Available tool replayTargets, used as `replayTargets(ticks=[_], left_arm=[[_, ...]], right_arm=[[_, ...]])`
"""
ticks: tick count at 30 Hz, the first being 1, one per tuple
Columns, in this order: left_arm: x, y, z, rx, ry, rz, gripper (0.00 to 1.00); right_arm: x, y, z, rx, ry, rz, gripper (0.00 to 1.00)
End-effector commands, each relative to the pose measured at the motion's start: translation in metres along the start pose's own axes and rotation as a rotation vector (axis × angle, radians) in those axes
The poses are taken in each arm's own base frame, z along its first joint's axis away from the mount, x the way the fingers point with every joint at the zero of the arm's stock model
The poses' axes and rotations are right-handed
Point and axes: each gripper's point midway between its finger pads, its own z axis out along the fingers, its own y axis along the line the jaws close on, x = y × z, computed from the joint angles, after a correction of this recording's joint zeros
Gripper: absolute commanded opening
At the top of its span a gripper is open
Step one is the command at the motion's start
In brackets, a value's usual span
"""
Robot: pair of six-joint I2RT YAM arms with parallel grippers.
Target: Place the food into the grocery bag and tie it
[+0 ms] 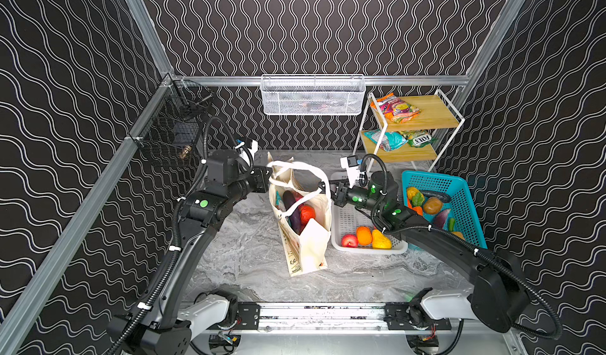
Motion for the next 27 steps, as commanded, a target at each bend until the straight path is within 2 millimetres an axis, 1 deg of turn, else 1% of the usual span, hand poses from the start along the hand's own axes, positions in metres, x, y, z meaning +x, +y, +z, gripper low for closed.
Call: replayTargets(ticks=[1, 5, 8, 10, 14, 18, 19, 21, 24, 27], left_arm=[[0.000, 0.019, 0.000, -0.085, -0.029, -0.031, 0.00], [0.020, 0.040, 0.000, -0.159, 0.002, -0.072, 0.00], [0.030, 0.061, -0.007, -0.224, 0.006, -0.111, 0.00], [0.036, 0.075, -0.012, -0.263, 0.008, -0.141, 0.00], [0.046, 0.103, -0.022, -0.329, 0.003, -0.209, 0.00], [0.054, 0.125, -0.030, -0.372, -0.007, -0.278, 0.00], [0.054, 0.134, -0.035, -0.393, -0.020, -0.303, 0.00], [0.054, 0.145, -0.040, -0.415, -0.041, -0.338, 0.00], [0.048, 0.153, -0.046, -0.447, -0.070, -0.351, 0.00], [0.037, 0.156, -0.051, -0.461, -0.099, -0.358, 0.00]], right_arm=[[-0.022, -0.014, -0.005, 0.092, -0.107, 0.014, 0.00], [-0.033, -0.029, -0.011, 0.149, -0.191, 0.080, 0.00], [-0.039, -0.044, -0.020, 0.198, -0.254, 0.131, 0.00], [-0.042, -0.056, -0.030, 0.221, -0.306, 0.180, 0.00], [-0.045, -0.082, -0.056, 0.275, -0.430, 0.284, 0.00], [-0.043, -0.101, -0.082, 0.357, -0.524, 0.324, 0.00], [-0.042, -0.104, -0.087, 0.376, -0.538, 0.327, 0.00], [-0.041, -0.110, -0.098, 0.427, -0.563, 0.325, 0.00], [-0.040, -0.119, -0.111, 0.492, -0.581, 0.319, 0.00], [-0.040, -0.124, -0.117, 0.542, -0.565, 0.305, 0.00]])
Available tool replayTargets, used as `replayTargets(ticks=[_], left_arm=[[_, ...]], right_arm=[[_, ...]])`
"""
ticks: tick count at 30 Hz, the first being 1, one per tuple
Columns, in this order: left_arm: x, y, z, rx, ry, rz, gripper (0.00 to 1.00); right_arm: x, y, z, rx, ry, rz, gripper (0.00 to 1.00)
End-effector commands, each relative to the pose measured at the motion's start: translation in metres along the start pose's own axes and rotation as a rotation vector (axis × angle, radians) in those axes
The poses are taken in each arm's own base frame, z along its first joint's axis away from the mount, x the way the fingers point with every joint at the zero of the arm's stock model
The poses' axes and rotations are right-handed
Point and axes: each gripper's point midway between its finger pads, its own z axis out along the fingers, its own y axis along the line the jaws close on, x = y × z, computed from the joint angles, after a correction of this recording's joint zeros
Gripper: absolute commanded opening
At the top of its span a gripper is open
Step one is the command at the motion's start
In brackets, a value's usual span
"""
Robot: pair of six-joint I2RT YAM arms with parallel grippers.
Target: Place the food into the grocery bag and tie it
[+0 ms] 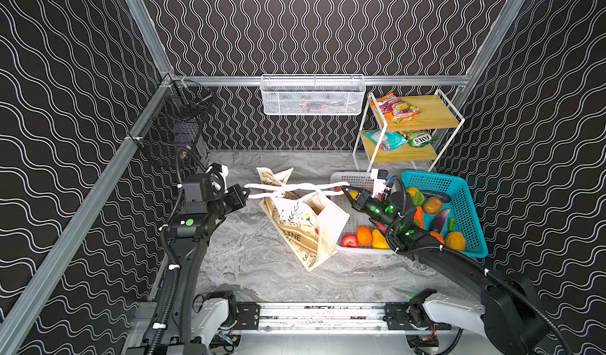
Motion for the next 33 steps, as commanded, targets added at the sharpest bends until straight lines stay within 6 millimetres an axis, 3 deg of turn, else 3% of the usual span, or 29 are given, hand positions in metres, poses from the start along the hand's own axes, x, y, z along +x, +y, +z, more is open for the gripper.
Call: replayTargets(ticks=[1, 5, 10, 17, 24, 33], left_arm=[[-0.044, 0.057, -0.023, -0.339, -0.211, -0.031, 0.00], [-0.066, 0.058, -0.038, -0.384, -0.269, -0.039, 0.00], [-0.084, 0.080, -0.058, -0.505, -0.334, -0.069, 0.00], [-0.080, 0.122, -0.048, -0.540, -0.346, -0.194, 0.00], [-0.077, 0.154, -0.038, -0.521, -0.335, -0.305, 0.00], [-0.074, 0.187, -0.045, -0.494, -0.339, -0.392, 0.00]], right_arm=[[-0.069, -0.048, -0.024, 0.293, -0.352, 0.005, 0.00], [-0.069, -0.053, -0.026, 0.356, -0.318, -0.046, 0.00], [-0.066, -0.068, -0.043, 0.447, -0.338, -0.072, 0.00], [-0.064, -0.100, -0.078, 0.598, -0.392, -0.042, 0.00], [-0.052, -0.113, -0.093, 0.641, -0.394, -0.025, 0.00], [-0.047, -0.124, -0.107, 0.694, -0.407, -0.030, 0.00]])
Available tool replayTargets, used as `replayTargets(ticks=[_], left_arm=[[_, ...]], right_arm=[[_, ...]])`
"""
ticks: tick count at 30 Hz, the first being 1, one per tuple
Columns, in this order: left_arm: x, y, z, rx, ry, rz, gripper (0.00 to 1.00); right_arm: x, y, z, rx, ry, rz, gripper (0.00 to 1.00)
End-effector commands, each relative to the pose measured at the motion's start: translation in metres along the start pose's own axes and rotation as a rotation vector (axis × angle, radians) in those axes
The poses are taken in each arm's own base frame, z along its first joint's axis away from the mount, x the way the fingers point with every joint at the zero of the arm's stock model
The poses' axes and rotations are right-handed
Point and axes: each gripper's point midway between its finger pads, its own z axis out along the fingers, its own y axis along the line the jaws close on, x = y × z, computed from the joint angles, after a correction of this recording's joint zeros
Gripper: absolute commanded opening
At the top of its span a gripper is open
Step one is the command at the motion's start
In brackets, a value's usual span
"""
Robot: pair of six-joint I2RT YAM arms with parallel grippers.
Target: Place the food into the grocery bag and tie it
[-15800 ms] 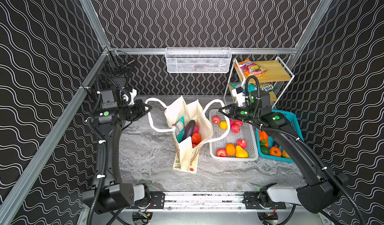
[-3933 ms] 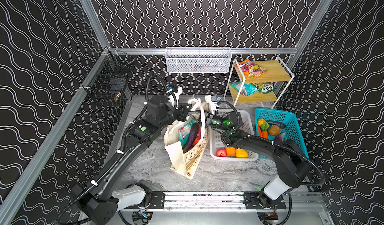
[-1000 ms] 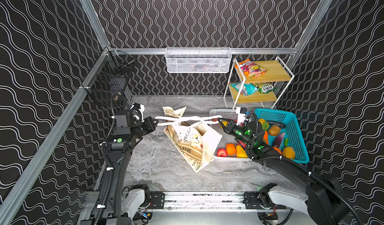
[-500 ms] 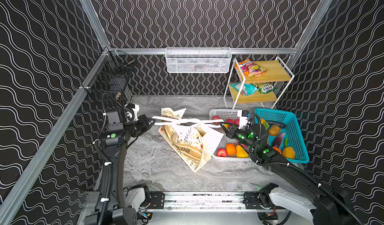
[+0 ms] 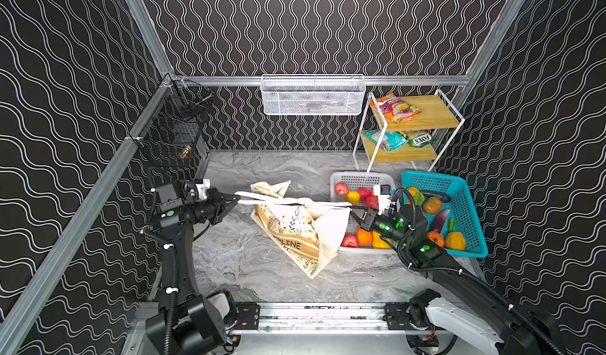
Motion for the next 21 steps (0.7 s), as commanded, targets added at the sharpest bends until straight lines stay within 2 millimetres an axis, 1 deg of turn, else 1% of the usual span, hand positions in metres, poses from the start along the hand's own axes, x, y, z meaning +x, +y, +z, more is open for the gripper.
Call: replayTargets(ticks=[1, 12, 21], left_arm=[[-0.132, 0.072, -0.076, -0.552, -0.672, 0.134, 0.00], [-0.140, 0.083, -0.082, -0.538, -0.685, 0.097, 0.00], [-0.143, 0.086, -0.087, -0.527, -0.701, 0.073, 0.00]], right_arm=[[-0.079, -0.120, -0.072, 0.705, -0.567, 0.047, 0.00], [-0.082, -0.124, -0.086, 0.759, -0.605, 0.028, 0.00], [-0.083, -0.129, -0.096, 0.800, -0.626, 0.026, 0.00]])
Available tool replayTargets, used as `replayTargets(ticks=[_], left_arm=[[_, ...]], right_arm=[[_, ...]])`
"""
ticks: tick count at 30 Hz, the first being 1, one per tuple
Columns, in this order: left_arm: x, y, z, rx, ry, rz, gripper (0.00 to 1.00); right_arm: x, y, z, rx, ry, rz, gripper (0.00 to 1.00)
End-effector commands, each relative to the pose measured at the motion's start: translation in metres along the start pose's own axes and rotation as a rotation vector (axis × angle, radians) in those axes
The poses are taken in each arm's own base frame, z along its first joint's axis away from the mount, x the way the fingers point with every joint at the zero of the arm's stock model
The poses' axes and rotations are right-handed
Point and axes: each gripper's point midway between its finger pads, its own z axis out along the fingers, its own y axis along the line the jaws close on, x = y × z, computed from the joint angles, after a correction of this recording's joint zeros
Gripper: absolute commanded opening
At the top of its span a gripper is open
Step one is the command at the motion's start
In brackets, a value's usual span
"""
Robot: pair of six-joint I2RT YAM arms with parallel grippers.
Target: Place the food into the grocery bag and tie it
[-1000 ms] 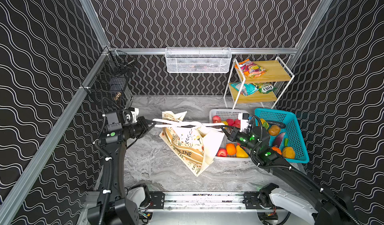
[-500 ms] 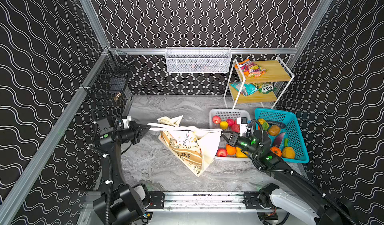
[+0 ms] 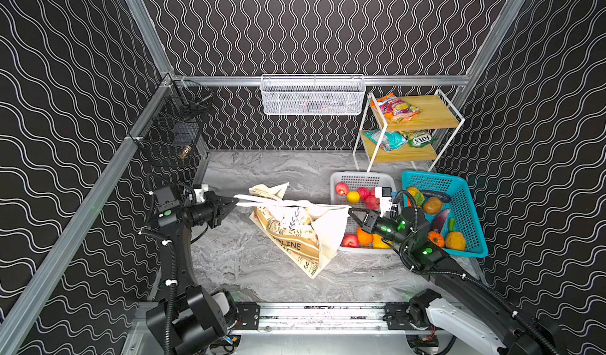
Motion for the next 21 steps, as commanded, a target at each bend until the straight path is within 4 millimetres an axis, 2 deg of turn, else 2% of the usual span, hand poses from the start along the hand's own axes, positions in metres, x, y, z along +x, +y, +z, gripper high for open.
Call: replayTargets(ticks=[1, 7, 9, 16, 19, 21], left_arm=[[-0.147, 0.059, -0.092, -0.490, -0.750, 0.151, 0.00], [-0.149, 0.060, -0.092, -0.485, -0.746, 0.145, 0.00], [-0.149, 0.058, -0.091, -0.473, -0.743, 0.149, 0.00], [-0.143, 0.049, -0.066, -0.361, -0.659, 0.174, 0.00], [-0.133, 0.038, -0.055, -0.332, -0.620, 0.209, 0.00], [-0.126, 0.031, -0.052, -0.330, -0.603, 0.234, 0.04]], right_arm=[[-0.087, -0.128, -0.088, 0.793, -0.633, 0.013, 0.00], [-0.088, -0.129, -0.093, 0.804, -0.645, 0.019, 0.00], [-0.089, -0.124, -0.088, 0.764, -0.641, 0.007, 0.00], [-0.091, -0.083, -0.044, 0.461, -0.546, -0.033, 0.00], [-0.089, -0.074, -0.026, 0.404, -0.474, -0.049, 0.00], [-0.088, -0.070, -0.021, 0.378, -0.465, -0.047, 0.00]])
